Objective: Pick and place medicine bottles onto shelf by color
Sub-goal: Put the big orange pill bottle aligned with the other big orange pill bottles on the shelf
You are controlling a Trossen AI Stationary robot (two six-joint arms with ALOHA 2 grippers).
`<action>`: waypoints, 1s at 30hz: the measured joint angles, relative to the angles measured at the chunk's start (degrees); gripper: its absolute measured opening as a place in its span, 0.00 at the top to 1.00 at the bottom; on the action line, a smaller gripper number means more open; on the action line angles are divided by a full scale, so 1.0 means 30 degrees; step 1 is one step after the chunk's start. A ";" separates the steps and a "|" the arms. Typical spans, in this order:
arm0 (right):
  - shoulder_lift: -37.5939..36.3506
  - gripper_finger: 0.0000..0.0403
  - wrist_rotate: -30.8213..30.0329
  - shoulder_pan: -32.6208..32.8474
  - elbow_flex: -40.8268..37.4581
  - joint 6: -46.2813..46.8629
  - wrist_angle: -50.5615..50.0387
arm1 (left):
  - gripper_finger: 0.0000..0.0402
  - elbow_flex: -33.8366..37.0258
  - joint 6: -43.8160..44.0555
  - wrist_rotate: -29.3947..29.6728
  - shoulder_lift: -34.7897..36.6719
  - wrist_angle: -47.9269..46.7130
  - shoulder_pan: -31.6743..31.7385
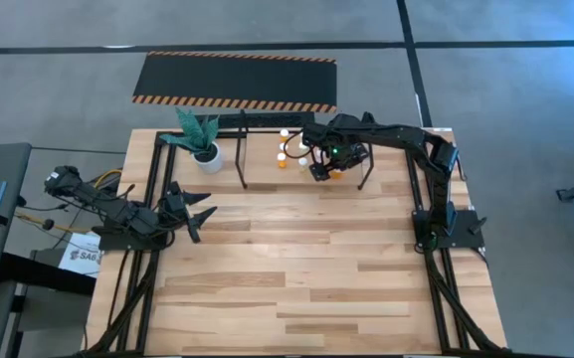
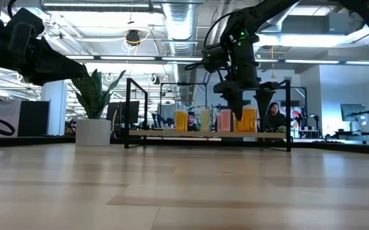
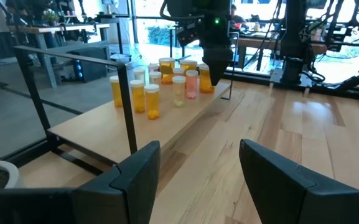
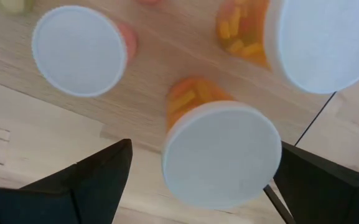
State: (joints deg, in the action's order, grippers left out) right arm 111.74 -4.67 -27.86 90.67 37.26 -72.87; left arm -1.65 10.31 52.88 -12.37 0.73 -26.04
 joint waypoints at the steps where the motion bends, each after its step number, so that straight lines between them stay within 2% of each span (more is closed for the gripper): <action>1: 0.0004 0.03 0.0000 0.0000 0.0000 0.0004 -0.0061 | 0.48 0.0004 0.0000 -0.0003 -0.0004 -0.0002 0.0000; 14: 0.0007 0.03 -0.0102 0.0158 0.0000 -0.0363 -0.0218 | 0.48 0.0000 0.0006 0.0000 -0.0003 -0.0004 0.0000; 30: 0.0000 0.02 -0.1932 0.0944 0.0000 -0.1084 -0.0217 | 0.48 0.0000 0.0007 0.0000 0.0004 -0.0005 0.0000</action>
State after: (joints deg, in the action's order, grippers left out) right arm 111.74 -10.46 -25.02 90.67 34.00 -73.52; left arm -1.65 10.33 52.88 -12.36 0.71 -26.04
